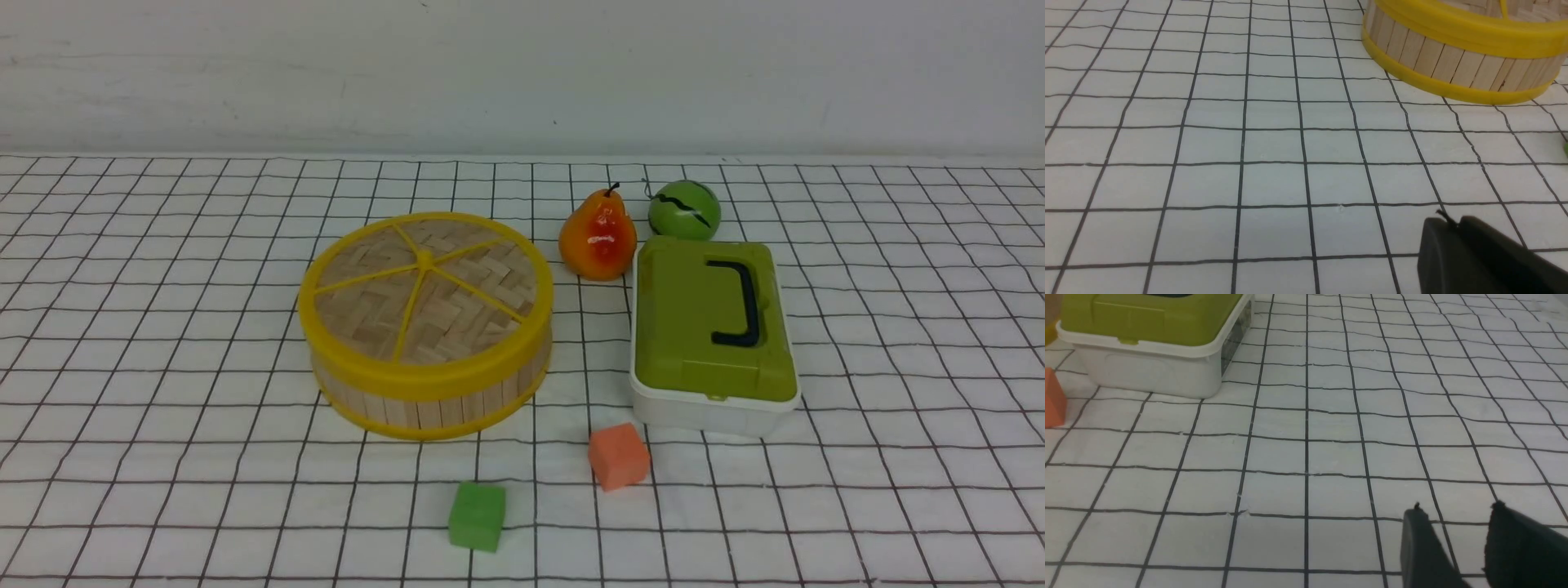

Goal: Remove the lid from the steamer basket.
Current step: Use the left arm to lift the lid of the steamer

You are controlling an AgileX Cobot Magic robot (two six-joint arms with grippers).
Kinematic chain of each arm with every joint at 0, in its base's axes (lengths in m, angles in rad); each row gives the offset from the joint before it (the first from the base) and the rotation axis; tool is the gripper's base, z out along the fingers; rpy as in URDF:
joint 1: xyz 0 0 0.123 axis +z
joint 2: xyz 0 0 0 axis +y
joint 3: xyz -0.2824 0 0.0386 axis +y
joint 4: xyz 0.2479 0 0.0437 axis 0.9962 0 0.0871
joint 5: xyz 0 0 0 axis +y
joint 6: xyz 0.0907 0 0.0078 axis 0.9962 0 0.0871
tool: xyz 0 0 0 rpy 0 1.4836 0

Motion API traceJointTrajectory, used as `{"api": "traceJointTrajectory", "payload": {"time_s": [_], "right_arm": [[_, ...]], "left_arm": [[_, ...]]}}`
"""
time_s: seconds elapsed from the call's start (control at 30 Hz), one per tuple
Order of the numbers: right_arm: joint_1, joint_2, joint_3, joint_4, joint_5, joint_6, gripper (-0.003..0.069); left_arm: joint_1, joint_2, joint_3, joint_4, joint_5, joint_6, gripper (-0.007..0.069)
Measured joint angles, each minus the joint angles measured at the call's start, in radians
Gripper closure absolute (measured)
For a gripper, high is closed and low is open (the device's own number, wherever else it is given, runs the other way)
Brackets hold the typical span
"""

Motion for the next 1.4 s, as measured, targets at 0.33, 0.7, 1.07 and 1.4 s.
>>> {"api": "traceJointTrajectory", "payload": {"time_s": [0.33, 0.7, 1.07, 1.4], "right_arm": [[0.000, 0.000, 0.000, 0.000, 0.000, 0.000, 0.0419], [0.000, 0.000, 0.000, 0.000, 0.000, 0.000, 0.0419], [0.000, 0.000, 0.000, 0.000, 0.000, 0.000, 0.0419], [0.000, 0.000, 0.000, 0.000, 0.000, 0.000, 0.0419]], "left_arm": [[0.000, 0.000, 0.000, 0.000, 0.000, 0.000, 0.0584], [0.000, 0.000, 0.000, 0.000, 0.000, 0.000, 0.0572], [0.000, 0.000, 0.000, 0.000, -0.001, 0.000, 0.0567], [0.000, 0.000, 0.000, 0.000, -0.174, 0.000, 0.0558]]}}
